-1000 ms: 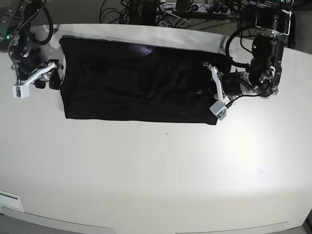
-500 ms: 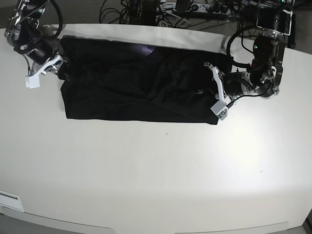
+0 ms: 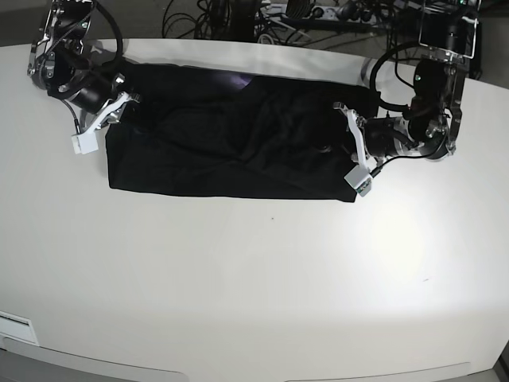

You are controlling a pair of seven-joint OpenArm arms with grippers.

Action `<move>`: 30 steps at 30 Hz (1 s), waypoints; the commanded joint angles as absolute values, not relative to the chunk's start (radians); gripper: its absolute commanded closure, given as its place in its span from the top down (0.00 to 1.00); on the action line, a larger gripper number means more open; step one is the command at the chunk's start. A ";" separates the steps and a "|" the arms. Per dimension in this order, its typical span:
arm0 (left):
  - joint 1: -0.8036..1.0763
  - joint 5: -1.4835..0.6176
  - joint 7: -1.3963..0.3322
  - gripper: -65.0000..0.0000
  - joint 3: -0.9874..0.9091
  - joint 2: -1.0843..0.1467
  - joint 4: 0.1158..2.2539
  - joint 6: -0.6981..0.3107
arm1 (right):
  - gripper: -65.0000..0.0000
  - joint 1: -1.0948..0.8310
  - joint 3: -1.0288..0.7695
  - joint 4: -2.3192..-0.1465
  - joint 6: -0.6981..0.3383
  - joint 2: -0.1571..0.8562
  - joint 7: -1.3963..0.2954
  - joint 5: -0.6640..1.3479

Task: Fold the T-shirt properly
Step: 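Lift the strip end with the right gripper and fold it over the left gripper's end, then grasp the bundled shirt with the right gripper and flip it over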

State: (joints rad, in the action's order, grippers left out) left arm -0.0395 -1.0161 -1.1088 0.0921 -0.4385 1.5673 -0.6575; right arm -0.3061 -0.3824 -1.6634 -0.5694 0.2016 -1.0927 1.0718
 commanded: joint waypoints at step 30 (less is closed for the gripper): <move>-0.126 -1.156 -1.145 0.36 0.089 -0.451 1.577 -0.662 | 0.00 -0.286 -0.473 -2.317 -0.380 0.337 -1.033 0.812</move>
State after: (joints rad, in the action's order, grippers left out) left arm -0.1070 -1.1362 -1.1641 0.0967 -0.4404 1.5631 -0.6559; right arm -0.2935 -0.4675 -2.3009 -0.3820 0.3260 -1.0622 0.7963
